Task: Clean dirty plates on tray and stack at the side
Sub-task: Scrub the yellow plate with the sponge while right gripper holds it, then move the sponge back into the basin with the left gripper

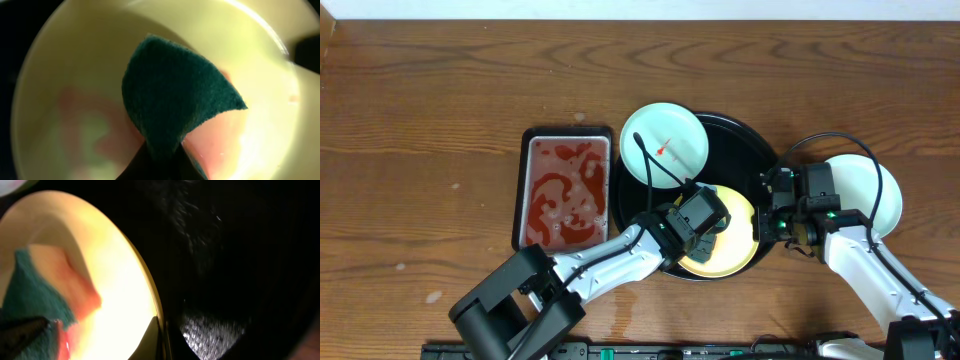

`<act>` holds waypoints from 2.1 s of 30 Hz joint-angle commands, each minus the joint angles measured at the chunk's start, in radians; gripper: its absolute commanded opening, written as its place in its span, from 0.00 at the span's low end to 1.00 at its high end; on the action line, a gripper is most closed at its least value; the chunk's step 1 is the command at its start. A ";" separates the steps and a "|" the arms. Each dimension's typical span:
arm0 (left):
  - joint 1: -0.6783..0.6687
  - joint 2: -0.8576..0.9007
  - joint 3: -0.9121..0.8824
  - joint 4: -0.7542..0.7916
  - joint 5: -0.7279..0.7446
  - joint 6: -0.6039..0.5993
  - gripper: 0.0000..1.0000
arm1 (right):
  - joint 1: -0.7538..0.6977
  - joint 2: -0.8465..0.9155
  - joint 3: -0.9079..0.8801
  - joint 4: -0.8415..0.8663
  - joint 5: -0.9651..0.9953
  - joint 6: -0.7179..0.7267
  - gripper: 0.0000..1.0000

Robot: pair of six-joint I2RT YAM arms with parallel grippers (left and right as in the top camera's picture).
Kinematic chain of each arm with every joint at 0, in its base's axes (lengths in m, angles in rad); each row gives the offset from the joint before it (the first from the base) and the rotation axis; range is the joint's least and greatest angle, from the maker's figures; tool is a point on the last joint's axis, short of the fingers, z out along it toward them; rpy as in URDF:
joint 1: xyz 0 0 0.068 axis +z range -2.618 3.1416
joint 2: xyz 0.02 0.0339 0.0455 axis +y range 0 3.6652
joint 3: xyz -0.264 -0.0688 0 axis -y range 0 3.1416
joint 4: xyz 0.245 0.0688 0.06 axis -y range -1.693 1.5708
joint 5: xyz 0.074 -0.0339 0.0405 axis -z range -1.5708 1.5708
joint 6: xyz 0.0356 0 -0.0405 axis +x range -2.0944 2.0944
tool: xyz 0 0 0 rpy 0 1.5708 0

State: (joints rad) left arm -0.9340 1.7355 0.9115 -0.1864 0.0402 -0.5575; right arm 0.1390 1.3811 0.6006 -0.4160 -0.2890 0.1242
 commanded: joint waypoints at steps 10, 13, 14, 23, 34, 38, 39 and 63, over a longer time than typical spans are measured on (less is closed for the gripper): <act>0.013 -0.133 -0.024 -0.055 -0.166 0.010 0.08 | 0.000 0.000 -0.012 0.004 0.038 -0.006 0.01; 0.013 -0.128 -0.024 -0.027 -0.134 -0.032 0.08 | 0.000 0.000 -0.012 0.005 0.038 -0.006 0.01; 0.011 -0.123 -0.024 -0.015 -0.121 -0.042 0.08 | 0.000 0.000 -0.012 0.005 0.038 -0.006 0.01; -0.002 -0.026 -0.024 0.120 0.012 -0.050 0.08 | 0.000 0.000 -0.012 0.005 0.038 -0.006 0.01; 0.045 -0.005 -0.024 -0.054 -0.158 -0.012 0.08 | 0.000 0.000 -0.012 0.004 0.038 -0.006 0.01; 0.065 -0.057 -0.023 -0.067 -0.150 -0.012 0.08 | 0.000 0.000 -0.012 0.004 0.039 -0.006 0.01; 0.065 -0.077 -0.023 -0.067 -0.140 -0.012 0.07 | 0.000 0.000 -0.012 0.004 0.039 -0.006 0.01; 0.427 -0.349 -0.024 -0.308 -0.199 0.134 0.08 | 0.000 0.000 -0.014 0.012 0.037 0.021 0.36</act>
State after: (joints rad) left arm -0.5781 1.4002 0.8951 -0.4904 -0.1345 -0.4942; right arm 0.1406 1.3830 0.5930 -0.4057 -0.2535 0.1291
